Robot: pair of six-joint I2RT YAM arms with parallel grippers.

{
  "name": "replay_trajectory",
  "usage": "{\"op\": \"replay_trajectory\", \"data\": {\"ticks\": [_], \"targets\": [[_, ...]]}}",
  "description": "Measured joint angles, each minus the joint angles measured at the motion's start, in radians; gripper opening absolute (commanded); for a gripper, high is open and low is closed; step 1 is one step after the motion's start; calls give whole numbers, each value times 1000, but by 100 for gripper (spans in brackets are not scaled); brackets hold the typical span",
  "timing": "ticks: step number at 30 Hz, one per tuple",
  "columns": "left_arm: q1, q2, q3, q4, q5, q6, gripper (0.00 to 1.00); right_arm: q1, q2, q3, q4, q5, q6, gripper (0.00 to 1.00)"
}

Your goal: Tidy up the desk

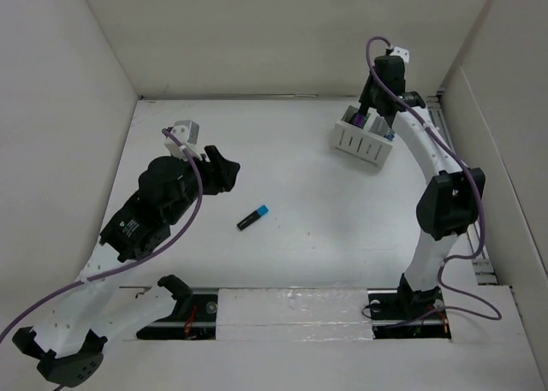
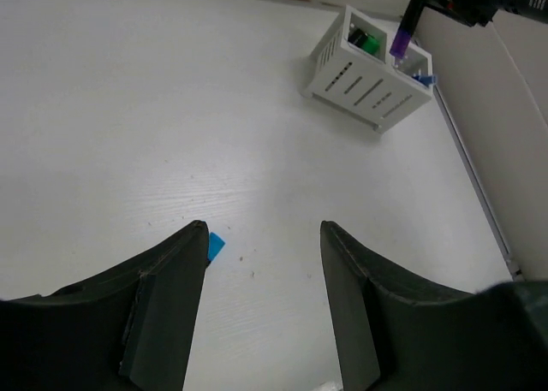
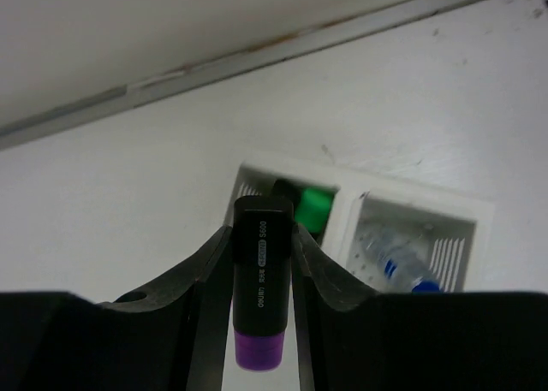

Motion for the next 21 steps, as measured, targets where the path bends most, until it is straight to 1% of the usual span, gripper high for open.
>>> {"op": "replay_trajectory", "data": {"ticks": [3,6,12,18,21], "targets": [[0,17,64,-19,-64,-8,51,-70,56,31,70,-11,-28,4],[0,24,125,-34,-137,-11,53,-104,113,61,115,-16,-57,4],[0,23,214,-90,-287,-13,56,-102,173,68,206,-53,-106,5],[0,11,257,-145,-377,-26,57,-89,187,35,312,-74,-142,5],[0,-6,260,-166,-404,-39,57,-77,185,-19,375,-68,-153,9]]}}
